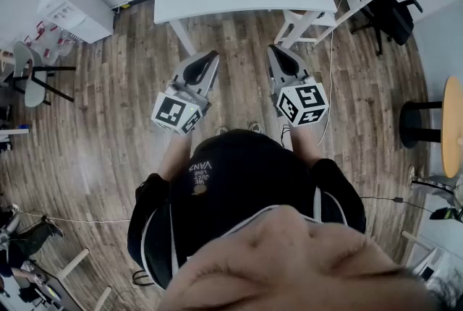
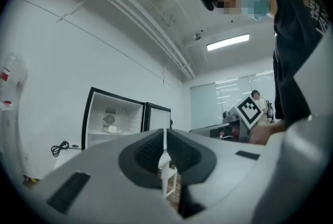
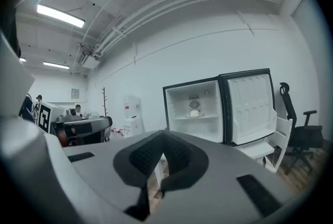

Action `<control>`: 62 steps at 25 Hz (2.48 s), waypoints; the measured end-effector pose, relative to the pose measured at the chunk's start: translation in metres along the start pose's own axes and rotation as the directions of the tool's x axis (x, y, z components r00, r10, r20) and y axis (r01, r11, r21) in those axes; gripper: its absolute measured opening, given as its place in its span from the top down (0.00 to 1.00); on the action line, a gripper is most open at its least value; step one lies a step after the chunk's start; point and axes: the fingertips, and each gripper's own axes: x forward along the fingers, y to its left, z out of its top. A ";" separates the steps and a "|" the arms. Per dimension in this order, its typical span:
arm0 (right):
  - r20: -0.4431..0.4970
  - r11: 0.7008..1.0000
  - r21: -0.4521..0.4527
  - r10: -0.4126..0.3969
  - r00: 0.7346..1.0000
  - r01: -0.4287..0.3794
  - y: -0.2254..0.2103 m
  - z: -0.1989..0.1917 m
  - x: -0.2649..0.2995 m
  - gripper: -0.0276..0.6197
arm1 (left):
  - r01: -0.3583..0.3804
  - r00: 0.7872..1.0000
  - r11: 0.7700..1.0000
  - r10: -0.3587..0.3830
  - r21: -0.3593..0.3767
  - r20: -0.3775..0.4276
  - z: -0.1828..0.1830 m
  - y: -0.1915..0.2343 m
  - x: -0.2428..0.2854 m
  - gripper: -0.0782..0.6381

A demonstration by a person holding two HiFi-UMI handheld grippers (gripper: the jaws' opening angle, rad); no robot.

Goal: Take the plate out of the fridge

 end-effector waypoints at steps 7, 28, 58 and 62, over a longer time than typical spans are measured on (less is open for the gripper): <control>0.019 1.000 0.024 -0.019 1.000 0.019 0.013 0.000 0.003 0.94 | 0.004 1.000 0.999 -0.004 -0.037 0.003 -0.002 0.010 -0.015 0.86; 0.013 0.997 0.074 -0.021 1.000 0.020 -0.028 -0.001 0.056 0.94 | -0.007 0.998 0.997 0.003 -0.074 -0.058 -0.027 0.050 0.024 0.86; -0.025 0.991 0.082 0.109 0.994 -0.107 -0.155 0.009 0.196 0.94 | -0.167 0.982 0.984 0.161 -0.063 -0.096 -0.055 0.146 0.170 0.86; -0.031 0.994 0.084 0.079 0.996 -0.076 -0.159 0.011 0.212 0.94 | -0.138 0.987 0.987 0.131 -0.079 -0.091 -0.057 0.165 0.182 0.86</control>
